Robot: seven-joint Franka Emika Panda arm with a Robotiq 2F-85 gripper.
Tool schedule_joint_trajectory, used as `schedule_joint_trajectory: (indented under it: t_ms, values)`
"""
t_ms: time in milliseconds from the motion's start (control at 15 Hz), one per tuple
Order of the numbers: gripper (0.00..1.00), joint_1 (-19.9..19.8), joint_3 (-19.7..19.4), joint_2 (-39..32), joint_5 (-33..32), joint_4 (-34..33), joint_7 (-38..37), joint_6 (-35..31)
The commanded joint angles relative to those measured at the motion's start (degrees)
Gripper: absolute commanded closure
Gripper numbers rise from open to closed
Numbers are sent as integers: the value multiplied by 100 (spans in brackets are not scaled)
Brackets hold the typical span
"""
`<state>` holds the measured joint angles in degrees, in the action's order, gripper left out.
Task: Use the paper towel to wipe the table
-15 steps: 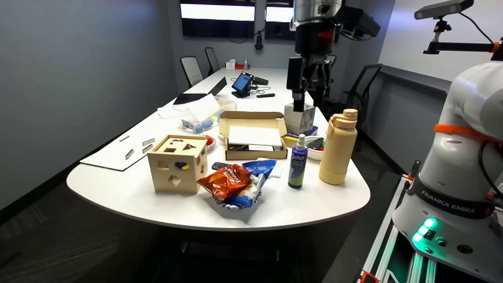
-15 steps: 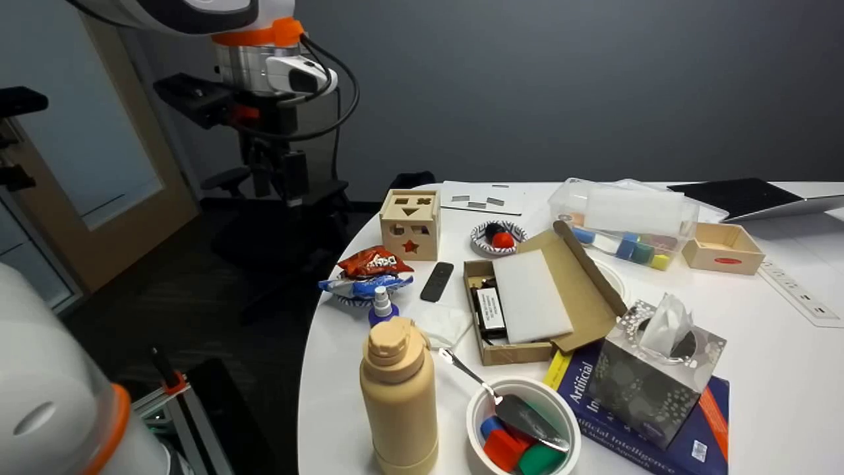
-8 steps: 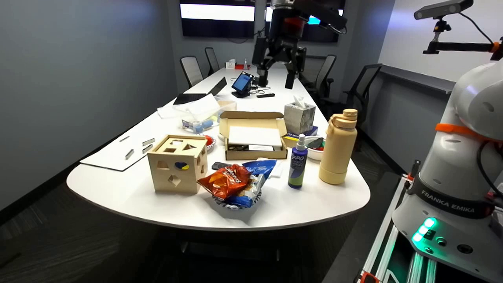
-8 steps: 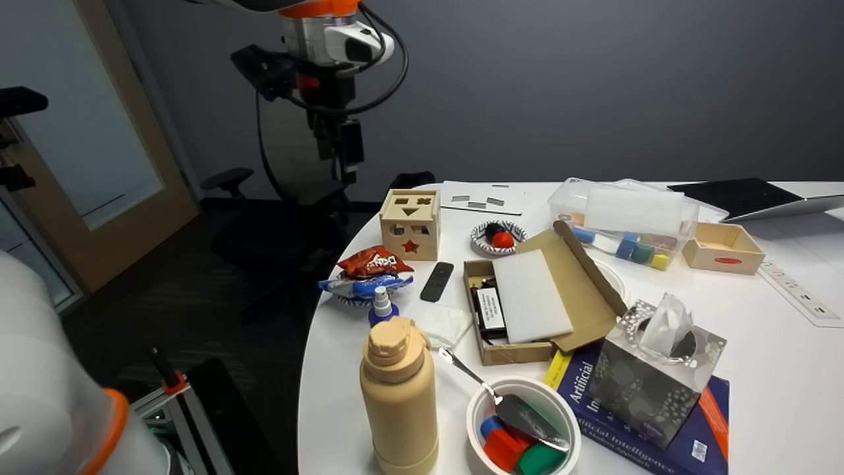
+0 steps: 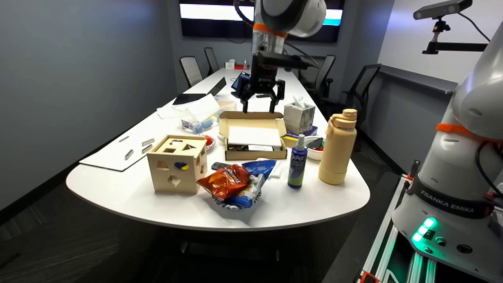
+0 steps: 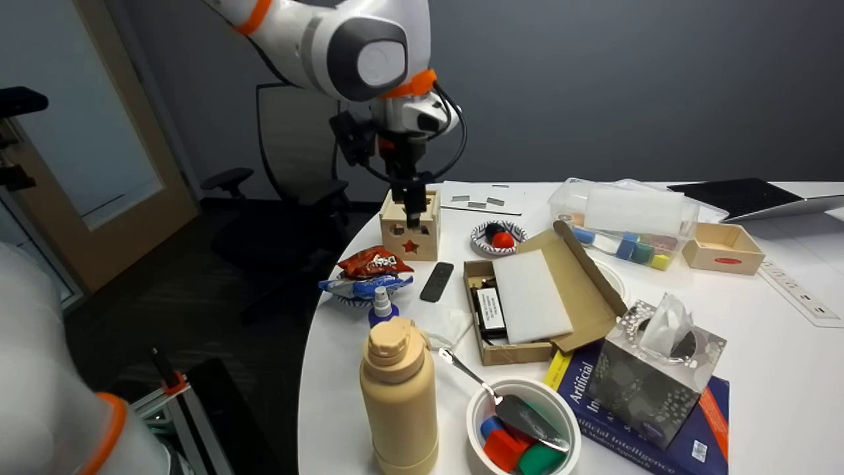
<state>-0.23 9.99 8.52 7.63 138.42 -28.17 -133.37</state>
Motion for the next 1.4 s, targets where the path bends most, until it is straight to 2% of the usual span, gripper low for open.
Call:
schedule_joint_trajectory:
  t_ms: [0,533,1333]
  values:
    - [0,-19,-218,-921,-346,-282,-598,-424]
    - [0,201,-696,-2080,49,-592,-720,-880]
    - [0,69,-724,-3044,1807,-442,-426,-1550]
